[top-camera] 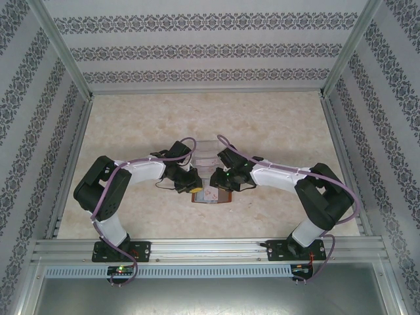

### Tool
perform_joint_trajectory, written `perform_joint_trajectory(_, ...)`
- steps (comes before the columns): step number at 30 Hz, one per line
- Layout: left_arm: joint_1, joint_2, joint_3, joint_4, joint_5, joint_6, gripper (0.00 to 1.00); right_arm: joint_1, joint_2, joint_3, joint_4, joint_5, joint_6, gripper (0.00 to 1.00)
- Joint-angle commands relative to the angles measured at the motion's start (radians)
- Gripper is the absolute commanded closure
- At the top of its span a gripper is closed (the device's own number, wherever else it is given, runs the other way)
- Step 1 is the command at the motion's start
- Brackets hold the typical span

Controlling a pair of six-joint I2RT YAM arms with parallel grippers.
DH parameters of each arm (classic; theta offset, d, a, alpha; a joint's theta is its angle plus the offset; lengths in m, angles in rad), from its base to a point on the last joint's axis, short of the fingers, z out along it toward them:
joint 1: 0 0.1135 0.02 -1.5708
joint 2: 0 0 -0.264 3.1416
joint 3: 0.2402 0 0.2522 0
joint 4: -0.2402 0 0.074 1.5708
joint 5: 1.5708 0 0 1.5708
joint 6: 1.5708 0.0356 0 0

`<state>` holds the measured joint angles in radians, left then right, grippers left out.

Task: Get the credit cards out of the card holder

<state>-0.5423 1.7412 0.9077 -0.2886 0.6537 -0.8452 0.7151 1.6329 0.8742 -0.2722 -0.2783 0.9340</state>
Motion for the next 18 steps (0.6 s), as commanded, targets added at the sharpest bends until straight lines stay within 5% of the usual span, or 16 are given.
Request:
perform_joint_trajectory(1,-0.011,0.021,0.015,-0.057,-0.023,0.015,0.89,-0.010,0.028,-0.014,0.004,-0.002,0.001,0.70)
perform_joint_trajectory(18,-0.012,0.026,0.030,-0.084,-0.037,0.018,0.89,-0.019,0.014,-0.070,0.140,-0.072,0.018,0.79)
